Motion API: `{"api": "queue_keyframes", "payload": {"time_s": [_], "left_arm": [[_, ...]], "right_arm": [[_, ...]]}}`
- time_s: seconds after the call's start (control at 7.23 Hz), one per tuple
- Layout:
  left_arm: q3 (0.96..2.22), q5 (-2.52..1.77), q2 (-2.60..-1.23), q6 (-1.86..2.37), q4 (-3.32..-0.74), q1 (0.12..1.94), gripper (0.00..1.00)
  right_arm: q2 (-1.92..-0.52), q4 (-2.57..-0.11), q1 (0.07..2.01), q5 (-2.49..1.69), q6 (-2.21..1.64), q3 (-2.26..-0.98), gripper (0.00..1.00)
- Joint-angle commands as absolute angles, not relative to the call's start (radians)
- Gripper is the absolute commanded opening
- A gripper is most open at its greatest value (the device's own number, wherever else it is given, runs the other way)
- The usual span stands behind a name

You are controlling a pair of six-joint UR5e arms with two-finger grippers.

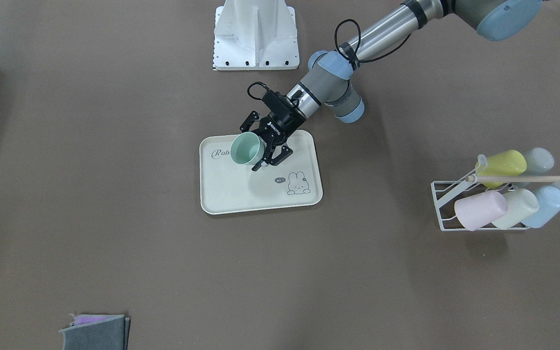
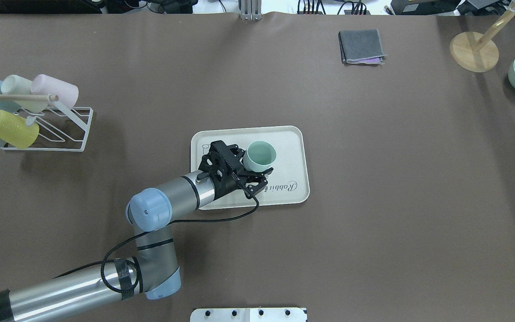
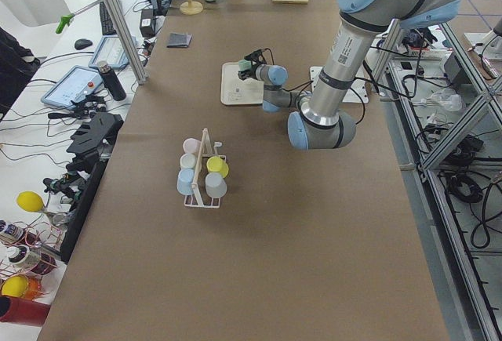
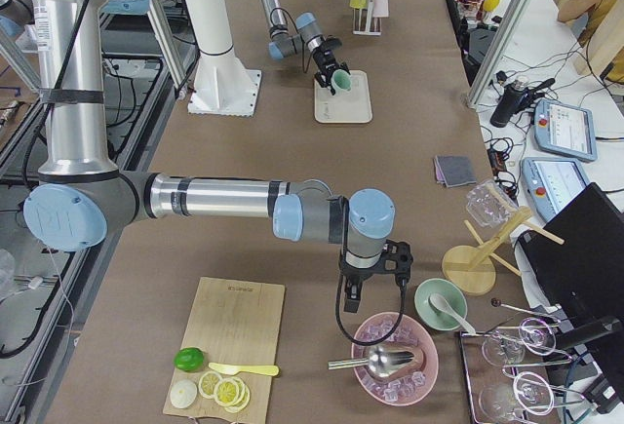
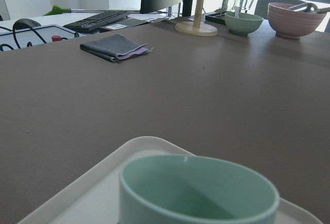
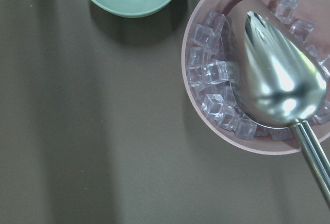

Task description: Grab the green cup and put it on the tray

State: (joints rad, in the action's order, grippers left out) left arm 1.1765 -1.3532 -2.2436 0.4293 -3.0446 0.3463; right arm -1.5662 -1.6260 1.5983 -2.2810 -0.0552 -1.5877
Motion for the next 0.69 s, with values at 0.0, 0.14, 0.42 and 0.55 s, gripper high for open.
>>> {"api": "queue_keyframes", "payload": {"time_s": [0.0,0.14,0.42,0.55], "left_arm": [[1.177,-1.339,-2.244,0.403,-3.048,0.347,0.14],[1.175,-1.333,-2.244,0.403,-3.048,0.347,0.3],[1.174,-1.333,-2.244,0.403,-3.045,0.348,0.77],[1.175,-1.328,-2.244,0.403,-3.045,0.348,0.95]], "right_arm": [[-1.566,-1.626,1.598,-2.281,-0.055,-1.588,1.0],[-1.566,-1.626,1.598,-2.281,-0.055,-1.588,1.0],[-1.566,-1.626,1.597,-2.281,-0.055,-1.588,1.0],[-1.566,-1.626,1.598,-2.281,-0.055,-1.588,1.0]]}}
